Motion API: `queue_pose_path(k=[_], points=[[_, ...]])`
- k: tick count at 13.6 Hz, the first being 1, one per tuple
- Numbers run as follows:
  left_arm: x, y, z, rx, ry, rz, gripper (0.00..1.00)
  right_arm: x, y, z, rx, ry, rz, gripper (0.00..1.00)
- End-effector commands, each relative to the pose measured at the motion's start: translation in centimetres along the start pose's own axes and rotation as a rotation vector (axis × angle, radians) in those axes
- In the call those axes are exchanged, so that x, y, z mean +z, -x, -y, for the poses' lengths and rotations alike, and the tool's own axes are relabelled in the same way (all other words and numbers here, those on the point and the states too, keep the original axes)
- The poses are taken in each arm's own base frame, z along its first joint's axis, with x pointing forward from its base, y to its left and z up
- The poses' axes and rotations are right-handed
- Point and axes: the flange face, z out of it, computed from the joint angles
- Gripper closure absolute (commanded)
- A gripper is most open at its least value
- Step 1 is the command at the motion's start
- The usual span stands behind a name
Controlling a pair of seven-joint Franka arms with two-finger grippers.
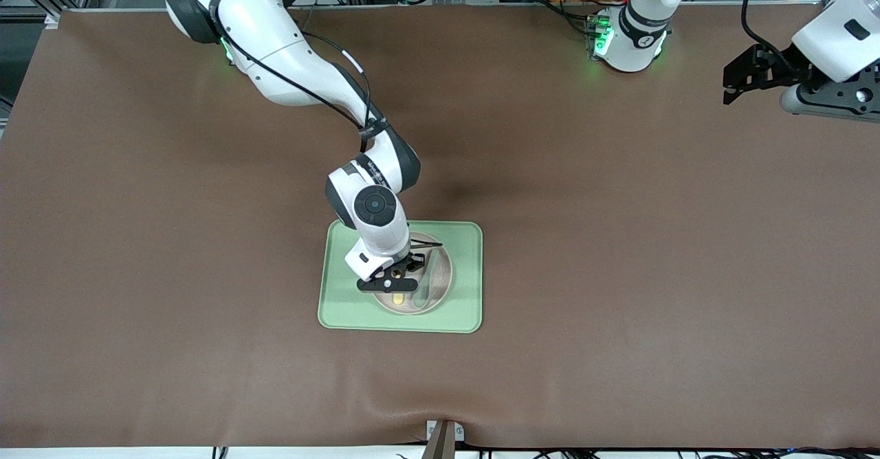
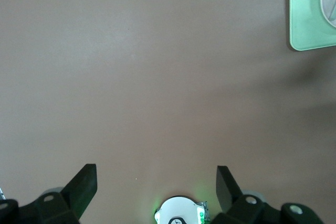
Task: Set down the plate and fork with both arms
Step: 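Grasp the yellow fork handle with the right gripper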
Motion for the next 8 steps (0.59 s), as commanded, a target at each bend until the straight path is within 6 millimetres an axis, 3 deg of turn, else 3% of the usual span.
queue_pose_path(k=[1, 8], points=[[-0.5, 0.4, 0.2, 0.014, -0.009, -0.012, 0.0, -0.5, -0.2, 0.2, 0.01, 0.005, -0.013, 1.0], [-0.4, 0.0, 0.7, 0.007, -0.007, -0.027, 0.0, -4.7, -1.5, -0.1, 0.017, 0.034, 0.021, 1.0]])
